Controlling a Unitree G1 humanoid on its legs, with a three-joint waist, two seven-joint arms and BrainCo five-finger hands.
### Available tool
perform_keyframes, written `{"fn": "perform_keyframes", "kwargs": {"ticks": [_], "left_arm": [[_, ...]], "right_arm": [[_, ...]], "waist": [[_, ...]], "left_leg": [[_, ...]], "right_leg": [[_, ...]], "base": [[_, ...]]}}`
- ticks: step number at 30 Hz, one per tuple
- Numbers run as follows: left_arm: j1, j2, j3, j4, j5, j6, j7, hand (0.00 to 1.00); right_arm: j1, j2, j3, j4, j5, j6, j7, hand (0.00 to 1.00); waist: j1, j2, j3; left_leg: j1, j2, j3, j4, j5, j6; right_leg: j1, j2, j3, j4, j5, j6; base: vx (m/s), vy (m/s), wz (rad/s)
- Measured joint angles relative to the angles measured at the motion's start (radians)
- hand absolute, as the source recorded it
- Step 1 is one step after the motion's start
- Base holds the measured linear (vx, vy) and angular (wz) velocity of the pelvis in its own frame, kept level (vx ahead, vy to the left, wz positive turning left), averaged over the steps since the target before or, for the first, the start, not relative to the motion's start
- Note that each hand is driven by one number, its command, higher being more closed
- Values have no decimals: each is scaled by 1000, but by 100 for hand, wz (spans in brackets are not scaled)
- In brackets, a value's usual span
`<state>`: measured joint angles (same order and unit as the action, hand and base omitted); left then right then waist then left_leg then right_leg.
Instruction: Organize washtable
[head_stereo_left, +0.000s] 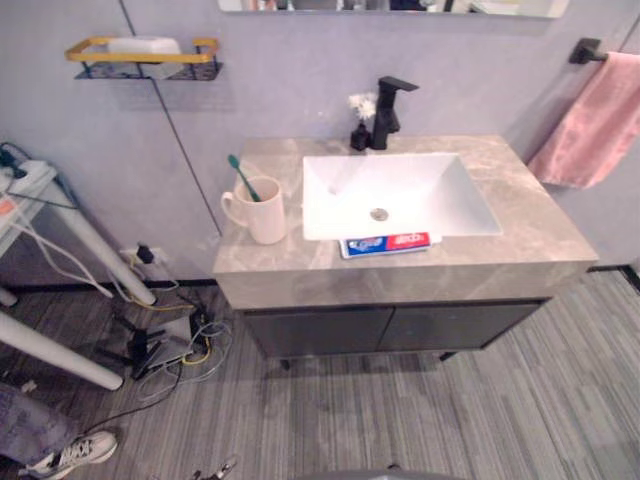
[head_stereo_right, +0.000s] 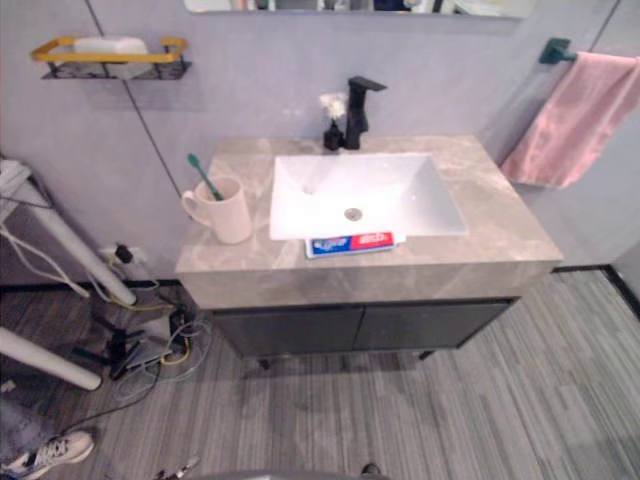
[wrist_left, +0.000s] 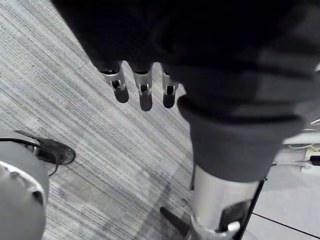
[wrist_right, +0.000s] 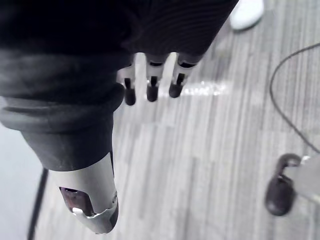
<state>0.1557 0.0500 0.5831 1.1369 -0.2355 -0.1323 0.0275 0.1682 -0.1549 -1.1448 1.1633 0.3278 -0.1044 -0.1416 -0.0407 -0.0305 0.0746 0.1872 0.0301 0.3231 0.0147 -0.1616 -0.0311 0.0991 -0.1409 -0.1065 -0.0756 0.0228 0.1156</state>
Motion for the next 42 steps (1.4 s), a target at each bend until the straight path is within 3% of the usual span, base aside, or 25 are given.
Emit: {"fn": "perform_keyframes", "kwargs": {"ticks": [5,9,14,18,24,29,34,37,42], "left_arm": [[-9,7,98,-6,12,3,-7,0],[-11,19,97,-6,13,3,-9,0],[5,44,74,-5,49,3,-27,0],[26,79,-11,1,67,5,-30,0],[54,89,-157,-11,72,7,-50,0],[95,68,-238,-14,72,9,-71,0],[117,41,-286,-28,71,9,-91,0],[117,40,-311,-39,70,5,-98,0],[120,39,-322,-50,70,-7,-114,0]], "right_arm": [[-11,-80,-145,-53,54,4,-57,0],[-36,-170,-147,-232,54,3,-114,0],[-134,-310,-40,-457,-14,-6,-166,0],[-226,-398,118,-553,-106,-8,-187,0],[-367,-517,413,-636,-228,-28,-174,0],[-470,-626,664,-635,-230,-48,-88,0],[-525,-676,926,-692,-264,-57,54,0],[-542,-723,1065,-744,-323,-90,147,0],[-575,-742,1185,-743,-351,-100,232,0]], "waist": [[-29,-3,-12],[-35,-4,-43],[-38,-11,-66],[-41,-21,-76],[-24,-10,-79],[5,2,-66],[8,2,-45],[9,-1,-16],[28,-4,9]], "left_leg": [[-2,2,32,-6,-4,1],[-3,1,39,-12,-8,2],[-6,-4,30,-9,-13,9],[-32,-12,-9,11,-14,12],[-67,-14,-65,59,-16,17],[-79,-16,-81,72,-16,17],[-94,-22,-106,81,-14,20],[-107,-24,-121,93,-14,21],[-126,-29,-136,96,-7,32]], "right_leg": [[-17,4,18,5,0,1],[-17,6,18,8,0,1],[-17,0,-7,16,0,1],[-17,-11,-37,18,0,1],[-17,-25,-94,22,1,0],[-14,-32,-117,22,1,0],[-13,-38,-140,22,2,2],[-12,-40,-157,19,10,5],[-13,-45,-187,16,33,7]], "base": [[0,-34,-17],[6,-32,-8],[-25,-33,6],[-40,-45,25],[-47,-47,28],[-48,-37,9],[-38,-32,13],[-24,-29,13],[-25,-23,11]]}}
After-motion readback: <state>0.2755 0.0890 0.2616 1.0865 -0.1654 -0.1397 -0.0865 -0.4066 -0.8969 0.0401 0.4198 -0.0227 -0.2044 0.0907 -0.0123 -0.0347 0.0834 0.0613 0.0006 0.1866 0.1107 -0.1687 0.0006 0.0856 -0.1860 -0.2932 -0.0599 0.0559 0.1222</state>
